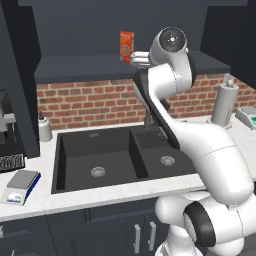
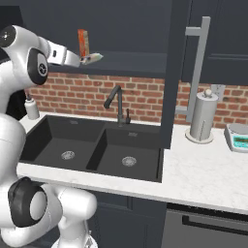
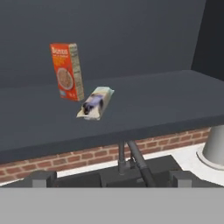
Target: Pick the bar and place it on the digital scale for weighing, and close the cabinet.
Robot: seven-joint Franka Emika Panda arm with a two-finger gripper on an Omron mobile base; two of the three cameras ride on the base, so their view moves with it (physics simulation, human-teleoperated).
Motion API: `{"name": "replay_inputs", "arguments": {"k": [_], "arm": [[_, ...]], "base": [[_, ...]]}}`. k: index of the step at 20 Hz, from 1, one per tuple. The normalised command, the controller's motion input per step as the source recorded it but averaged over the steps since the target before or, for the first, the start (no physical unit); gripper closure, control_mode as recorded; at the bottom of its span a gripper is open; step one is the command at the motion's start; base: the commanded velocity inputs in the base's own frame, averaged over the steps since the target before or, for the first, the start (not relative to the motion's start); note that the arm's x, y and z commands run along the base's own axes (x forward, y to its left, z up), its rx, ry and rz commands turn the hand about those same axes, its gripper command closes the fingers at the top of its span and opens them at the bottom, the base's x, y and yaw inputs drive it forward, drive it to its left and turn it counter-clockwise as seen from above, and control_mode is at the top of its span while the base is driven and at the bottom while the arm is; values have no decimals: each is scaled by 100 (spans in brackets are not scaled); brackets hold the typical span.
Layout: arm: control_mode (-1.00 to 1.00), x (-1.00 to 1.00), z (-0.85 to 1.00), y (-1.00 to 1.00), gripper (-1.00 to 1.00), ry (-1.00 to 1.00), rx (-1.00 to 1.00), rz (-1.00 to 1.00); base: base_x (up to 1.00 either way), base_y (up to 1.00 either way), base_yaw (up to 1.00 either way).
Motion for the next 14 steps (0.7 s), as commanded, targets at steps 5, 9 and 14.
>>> {"name": "replay_inputs", "arguments": {"k": [5,9,14], "arm": [[-100,39,-1,0,-100,4,0,0],[-100,44,-2,4,-100,6,0,0],[-100,35,-6,1,-100,3,0,0]], "base": [[0,0,0],[0,0,0],[0,0,0]]}}
